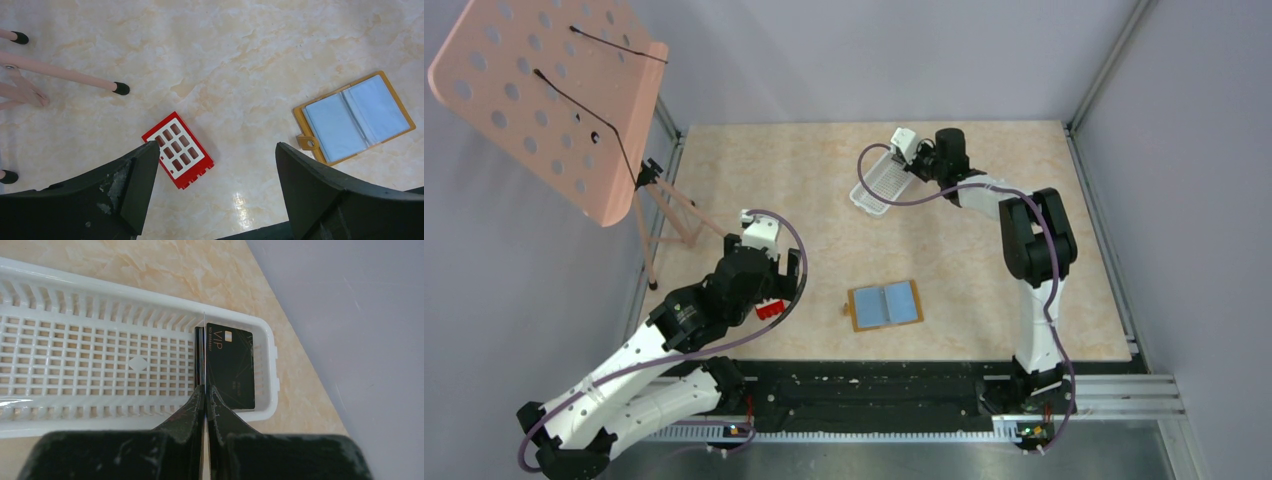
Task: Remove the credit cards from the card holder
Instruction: Place the credit card in the storage box.
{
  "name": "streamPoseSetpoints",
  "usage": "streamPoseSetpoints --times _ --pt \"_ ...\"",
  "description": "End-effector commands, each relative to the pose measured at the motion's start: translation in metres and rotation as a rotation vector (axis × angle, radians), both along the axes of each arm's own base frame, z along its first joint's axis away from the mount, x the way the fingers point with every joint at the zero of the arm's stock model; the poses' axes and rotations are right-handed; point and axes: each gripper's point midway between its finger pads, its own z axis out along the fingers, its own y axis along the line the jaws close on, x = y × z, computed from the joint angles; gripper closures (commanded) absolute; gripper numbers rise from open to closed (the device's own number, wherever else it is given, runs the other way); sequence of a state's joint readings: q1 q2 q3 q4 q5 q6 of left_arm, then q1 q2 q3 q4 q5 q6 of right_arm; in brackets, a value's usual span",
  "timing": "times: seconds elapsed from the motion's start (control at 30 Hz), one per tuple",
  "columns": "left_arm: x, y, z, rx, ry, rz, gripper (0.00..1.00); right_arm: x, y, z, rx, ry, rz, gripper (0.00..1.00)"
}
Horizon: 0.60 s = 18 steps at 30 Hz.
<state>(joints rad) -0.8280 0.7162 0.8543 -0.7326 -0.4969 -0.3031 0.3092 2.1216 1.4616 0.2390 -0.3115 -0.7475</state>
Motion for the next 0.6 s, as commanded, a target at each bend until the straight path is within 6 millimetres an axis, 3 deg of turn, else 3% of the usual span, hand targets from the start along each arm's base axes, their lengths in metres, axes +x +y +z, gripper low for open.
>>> streamPoseSetpoints --times 0.0,0.3,0.57 --pt "0.006 -0.005 0.008 -0.031 -0.032 -0.007 0.09 0.011 -0.004 0.024 -0.004 -0.072 -0.003 1.00" --pt "0.005 -0.004 0.009 -0.034 -0.034 -0.007 0.09 0.010 -0.004 0.023 0.003 -0.058 -0.001 1.00" --pt "0.004 -0.005 0.009 -0.041 -0.036 -0.018 0.09 0.002 0.003 0.065 0.179 -0.047 -0.029 1.00"
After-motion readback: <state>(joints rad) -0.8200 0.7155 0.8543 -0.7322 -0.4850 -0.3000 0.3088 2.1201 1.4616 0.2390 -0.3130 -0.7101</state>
